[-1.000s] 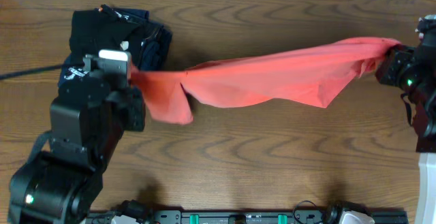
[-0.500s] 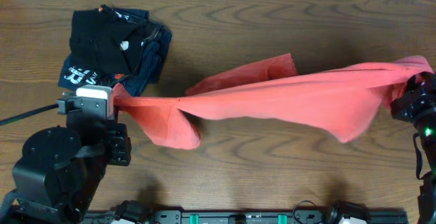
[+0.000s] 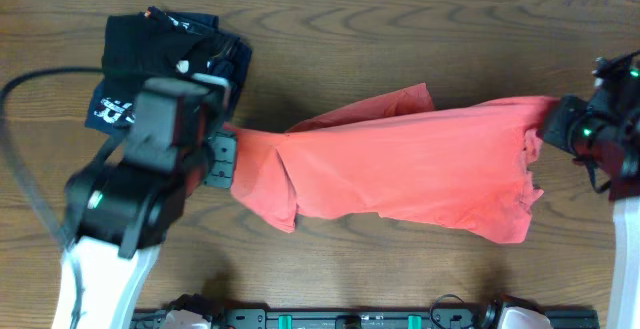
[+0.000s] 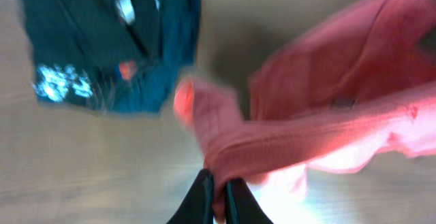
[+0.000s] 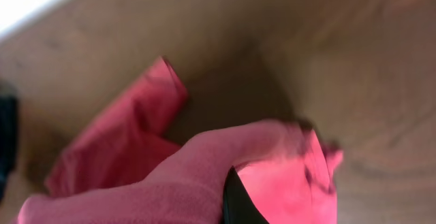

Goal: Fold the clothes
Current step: 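Lower the stretched red t-shirt onto the table with both grippers, then release and regrasp the t-shirt's right side with the right gripper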

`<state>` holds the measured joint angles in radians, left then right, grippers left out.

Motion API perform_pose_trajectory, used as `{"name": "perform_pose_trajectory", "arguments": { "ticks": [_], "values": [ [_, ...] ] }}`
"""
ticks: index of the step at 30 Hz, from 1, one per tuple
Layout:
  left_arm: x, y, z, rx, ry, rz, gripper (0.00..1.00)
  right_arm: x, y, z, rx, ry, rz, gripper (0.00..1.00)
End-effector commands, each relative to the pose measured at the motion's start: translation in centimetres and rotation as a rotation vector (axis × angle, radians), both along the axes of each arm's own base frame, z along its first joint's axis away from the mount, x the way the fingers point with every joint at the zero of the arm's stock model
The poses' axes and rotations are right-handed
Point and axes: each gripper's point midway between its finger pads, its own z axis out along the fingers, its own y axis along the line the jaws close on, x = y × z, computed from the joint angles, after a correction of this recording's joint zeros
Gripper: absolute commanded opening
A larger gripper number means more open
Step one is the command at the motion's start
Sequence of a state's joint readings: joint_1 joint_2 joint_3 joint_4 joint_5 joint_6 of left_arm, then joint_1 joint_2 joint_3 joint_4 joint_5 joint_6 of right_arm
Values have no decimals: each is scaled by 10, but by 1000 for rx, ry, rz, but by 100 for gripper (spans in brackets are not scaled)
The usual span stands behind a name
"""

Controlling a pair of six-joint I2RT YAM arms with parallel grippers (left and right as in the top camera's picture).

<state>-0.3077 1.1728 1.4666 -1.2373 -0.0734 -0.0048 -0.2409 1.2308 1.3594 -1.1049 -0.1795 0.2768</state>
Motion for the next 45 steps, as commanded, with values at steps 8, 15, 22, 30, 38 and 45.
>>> {"name": "perform_pose_trajectory", "arguments": {
  "ticks": [8, 15, 22, 30, 38, 45],
  "values": [
    [-23, 20, -56, 90, 359, 172, 6, -29, -22, -78, -26, 406, -60, 1],
    [-29, 46, -94, 154, 471, 295, 6, -42, -8, -132, 47, 536, 6, 4],
    [-18, 66, -108, 144, 467, 396, 6, -15, 36, -137, 213, 341, 296, 15],
    [-8, 68, -107, 119, 425, 424, 6, -9, 51, -137, 247, 281, 386, 34],
    [-7, 67, -107, 118, 421, 424, 6, -20, 84, -169, 243, 313, 470, 45],
    [-7, 67, -107, 117, 423, 424, 6, -18, 88, -203, 152, 302, 435, 23]
  ]
}}
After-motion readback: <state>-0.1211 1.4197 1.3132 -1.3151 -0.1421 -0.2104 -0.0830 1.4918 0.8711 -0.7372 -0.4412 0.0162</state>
